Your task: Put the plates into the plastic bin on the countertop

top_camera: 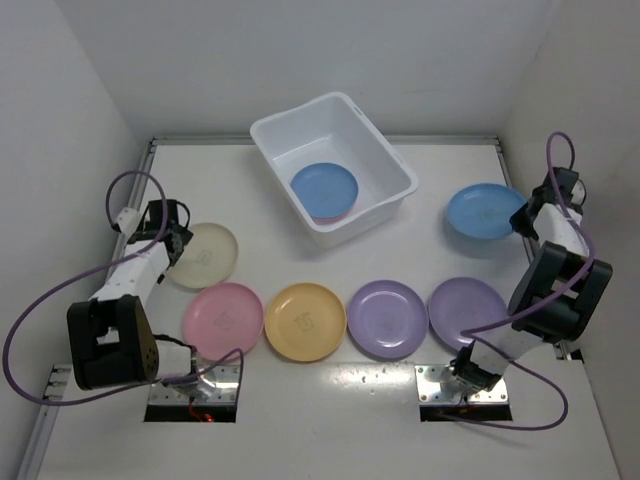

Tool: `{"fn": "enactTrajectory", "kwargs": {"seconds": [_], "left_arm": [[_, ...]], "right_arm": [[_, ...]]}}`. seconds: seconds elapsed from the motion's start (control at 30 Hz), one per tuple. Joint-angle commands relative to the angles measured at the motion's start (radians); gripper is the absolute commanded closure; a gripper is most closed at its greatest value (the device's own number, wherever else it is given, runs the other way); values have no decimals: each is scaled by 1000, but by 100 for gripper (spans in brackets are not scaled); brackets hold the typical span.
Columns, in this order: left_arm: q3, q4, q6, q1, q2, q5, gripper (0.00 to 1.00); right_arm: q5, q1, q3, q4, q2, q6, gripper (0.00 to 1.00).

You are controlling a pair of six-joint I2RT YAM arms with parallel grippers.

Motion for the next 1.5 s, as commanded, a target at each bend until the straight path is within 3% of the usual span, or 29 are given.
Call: {"fn": "enactTrajectory", "kwargs": {"seconds": [0.0, 0.2, 0.37, 0.57, 0.73, 0.9, 1.03, 1.17, 1.27, 1.33, 1.37, 1.4, 1.47], "left_arm": [[-20, 30, -19, 49, -14, -46, 0], [-32, 101, 91, 129, 46, 18, 0], [-57, 217, 210, 138, 112, 98, 0], [-57, 248, 260, 148, 188, 135, 9], [-47, 282, 282, 148, 251, 155, 10], [-15, 306, 294, 148, 319, 203, 27], [5, 319, 294, 148, 374, 212, 46], [14, 319, 294, 129, 402, 212, 68], [35, 328, 305, 119, 425, 221, 80], [57, 328, 314, 106, 425, 212, 93], [57, 328, 314, 106, 411, 212, 99], [66, 317, 314, 106, 399, 212, 100], [75, 317, 314, 106, 362, 212, 100]], "right_arm": [[-6, 20, 184, 10, -82, -23, 100], [-171, 92, 423, -25, -60, -55, 100], [-343, 233, 563, -22, 10, -74, 100], [-314, 448, 699, -73, 162, -132, 100], [-251, 579, 787, -125, 297, -164, 100], [-167, 684, 853, -136, 415, -163, 100], [-86, 748, 980, -157, 533, -153, 100], [2, 791, 993, -143, 609, -129, 100], [40, 802, 993, -120, 632, -117, 96], [62, 813, 1006, -132, 658, -117, 88], [62, 813, 1006, -142, 670, -117, 79], [62, 822, 1006, -142, 670, -117, 61], [62, 822, 1006, -142, 670, -117, 48]]}}
